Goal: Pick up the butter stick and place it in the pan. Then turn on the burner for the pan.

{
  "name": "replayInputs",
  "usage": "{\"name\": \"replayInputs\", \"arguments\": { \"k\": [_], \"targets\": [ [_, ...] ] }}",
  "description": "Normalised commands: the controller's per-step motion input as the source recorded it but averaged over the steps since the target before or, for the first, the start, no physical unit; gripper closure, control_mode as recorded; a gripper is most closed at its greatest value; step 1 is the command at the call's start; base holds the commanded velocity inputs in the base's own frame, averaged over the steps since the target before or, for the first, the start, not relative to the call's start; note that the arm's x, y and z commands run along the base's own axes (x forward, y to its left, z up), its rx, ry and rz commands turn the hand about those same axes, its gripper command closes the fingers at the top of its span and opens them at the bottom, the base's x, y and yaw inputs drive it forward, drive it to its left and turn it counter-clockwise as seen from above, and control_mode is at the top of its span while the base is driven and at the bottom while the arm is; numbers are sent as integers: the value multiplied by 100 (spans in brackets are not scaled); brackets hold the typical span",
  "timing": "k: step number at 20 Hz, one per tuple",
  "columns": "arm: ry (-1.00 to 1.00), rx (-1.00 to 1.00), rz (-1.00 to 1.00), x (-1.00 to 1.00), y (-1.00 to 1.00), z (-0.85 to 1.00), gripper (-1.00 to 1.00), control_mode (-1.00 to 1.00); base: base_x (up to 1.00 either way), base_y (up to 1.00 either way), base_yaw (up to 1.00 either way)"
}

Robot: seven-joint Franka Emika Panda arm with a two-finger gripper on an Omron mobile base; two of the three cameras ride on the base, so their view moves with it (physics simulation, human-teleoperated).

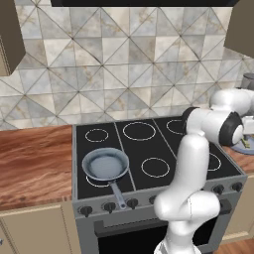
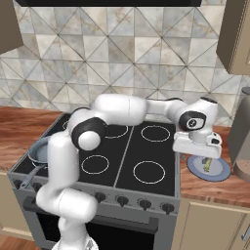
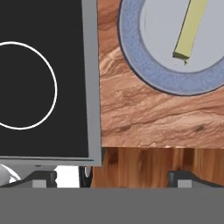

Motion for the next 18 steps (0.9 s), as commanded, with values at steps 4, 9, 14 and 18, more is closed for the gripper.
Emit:
{"name": "replayInputs", "arguments": {
  "k": [4, 9, 14, 18],
  "targets": [
    [7, 2, 0, 18, -15, -11, -100, -100, 0, 0, 0],
    [5, 0, 0, 31, -7, -18, -100, -100, 0, 0, 0],
    [6, 0, 0, 37, -5, -17, -100, -100, 0, 0, 0],
    [4, 3, 0, 30, -18, -16, -100, -100, 0, 0, 0]
  ]
}}
